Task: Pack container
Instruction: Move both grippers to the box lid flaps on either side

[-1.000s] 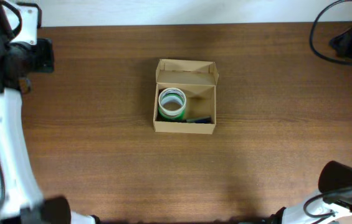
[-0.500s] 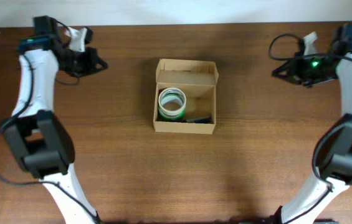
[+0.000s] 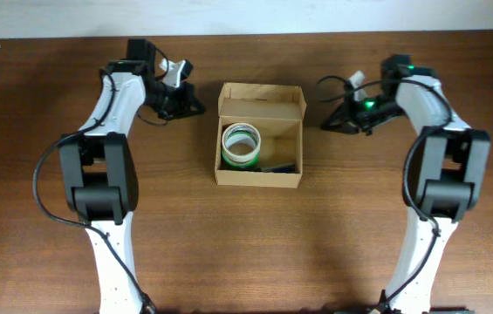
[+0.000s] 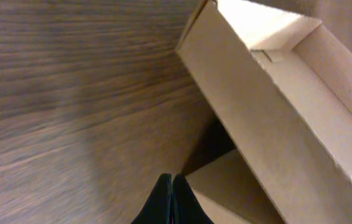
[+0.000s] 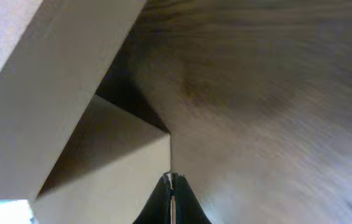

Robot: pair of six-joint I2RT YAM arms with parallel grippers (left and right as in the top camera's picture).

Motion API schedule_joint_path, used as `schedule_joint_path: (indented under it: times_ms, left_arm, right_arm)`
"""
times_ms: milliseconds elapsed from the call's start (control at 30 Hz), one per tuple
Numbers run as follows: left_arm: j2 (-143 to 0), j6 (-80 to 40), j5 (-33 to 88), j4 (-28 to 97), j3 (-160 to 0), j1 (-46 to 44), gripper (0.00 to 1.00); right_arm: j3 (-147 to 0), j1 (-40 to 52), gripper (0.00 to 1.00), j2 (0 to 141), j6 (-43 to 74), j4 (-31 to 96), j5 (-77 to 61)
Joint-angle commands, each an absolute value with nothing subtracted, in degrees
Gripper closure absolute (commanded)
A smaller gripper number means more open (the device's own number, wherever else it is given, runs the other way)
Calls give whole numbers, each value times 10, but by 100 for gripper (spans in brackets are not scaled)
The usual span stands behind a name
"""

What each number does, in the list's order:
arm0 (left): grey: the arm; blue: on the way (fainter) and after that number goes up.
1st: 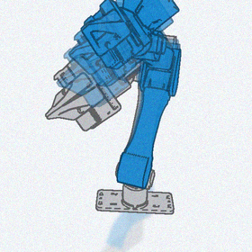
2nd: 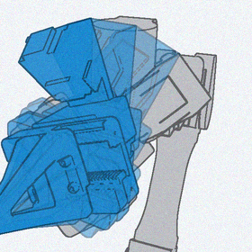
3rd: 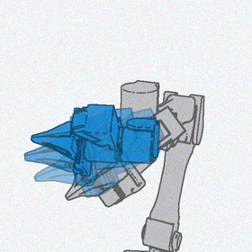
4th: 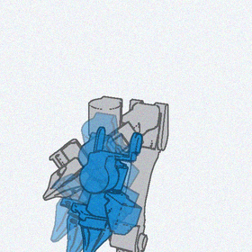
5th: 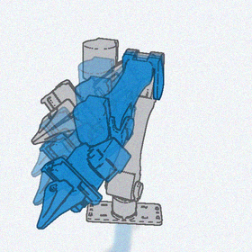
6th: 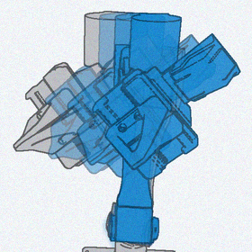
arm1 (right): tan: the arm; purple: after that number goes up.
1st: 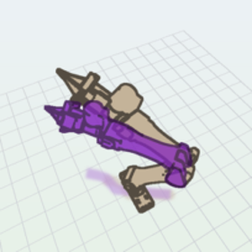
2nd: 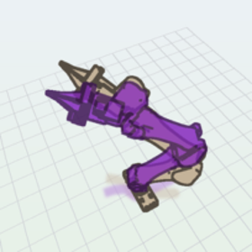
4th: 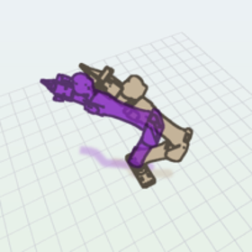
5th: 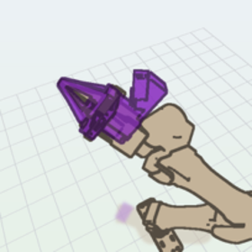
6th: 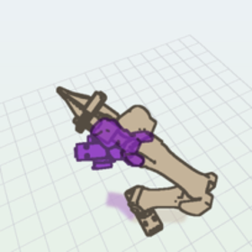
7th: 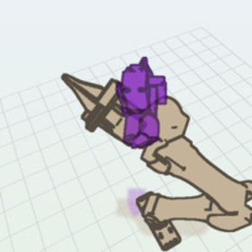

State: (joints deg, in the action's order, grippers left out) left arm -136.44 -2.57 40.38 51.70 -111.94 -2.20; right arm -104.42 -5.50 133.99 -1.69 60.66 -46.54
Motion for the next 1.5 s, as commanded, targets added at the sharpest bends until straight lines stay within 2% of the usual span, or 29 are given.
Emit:
schedule_joint_path:
  times_ms: [0,100,433,833,1067,1200,1467]
  left_arm:
    - [-1383,-56,403,505,-1117,-29,98]
    - [-1393,-69,413,494,-1117,-34,98]
    - [-1397,-69,567,393,-1117,-36,98]
    - [-1397,-67,601,373,-1117,-31,98]
    - [-1397,-75,720,235,-1117,-27,98]
    - [-1397,-80,749,223,-1117,-23,98]
    - [-1392,-82,759,230,-1117,-27,98]
  right_arm:
    - [-1041,-31,96,1362,-3,583,-483]
    - [-1041,-18,96,1367,1,564,-491]
    - [-1041,-11,96,1367,5,477,-586]
    - [-1041,-11,96,1367,-10,436,-671]
    - [-1042,-11,96,1367,-28,422,-730]
    - [-1051,-12,96,1362,-28,420,-773]
    - [-1058,-11,96,1292,-27,429,-735]
